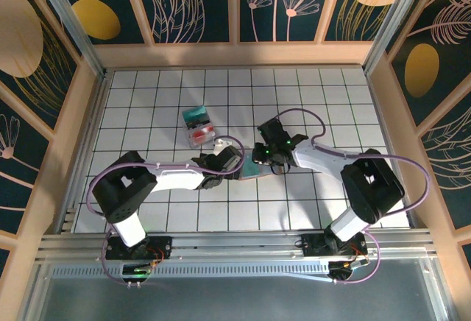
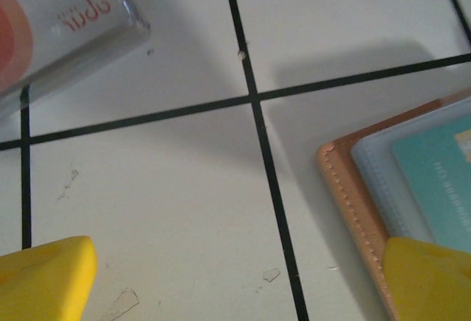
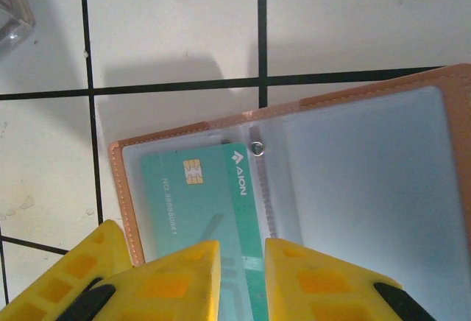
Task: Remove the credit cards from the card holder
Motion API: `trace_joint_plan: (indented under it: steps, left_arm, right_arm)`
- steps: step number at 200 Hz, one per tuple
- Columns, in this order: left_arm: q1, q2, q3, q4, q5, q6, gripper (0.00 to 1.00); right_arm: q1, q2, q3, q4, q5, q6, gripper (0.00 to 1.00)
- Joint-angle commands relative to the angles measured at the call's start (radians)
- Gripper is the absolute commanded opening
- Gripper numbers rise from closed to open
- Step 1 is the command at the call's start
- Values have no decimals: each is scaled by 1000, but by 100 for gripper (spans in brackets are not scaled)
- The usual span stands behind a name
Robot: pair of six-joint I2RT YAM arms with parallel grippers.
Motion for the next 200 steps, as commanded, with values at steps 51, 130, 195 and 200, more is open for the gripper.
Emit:
trace_joint_plan:
  steps: [51, 130, 195, 200]
  left_arm:
    - [8, 45, 1, -21, 0, -49, 99]
    - [14, 41, 4, -58, -27, -40, 99]
    - [16, 10, 4, -100, 0, -30, 99]
    - [15, 3, 2, -103, 2, -30, 99]
  right_arm:
    - [9, 69, 4, 62, -68, -10, 27]
    - [7, 99, -26, 64, -50, 2, 33]
    - [26, 62, -93, 155, -194, 58, 24]
    - [31, 55, -99, 165, -203, 65, 24]
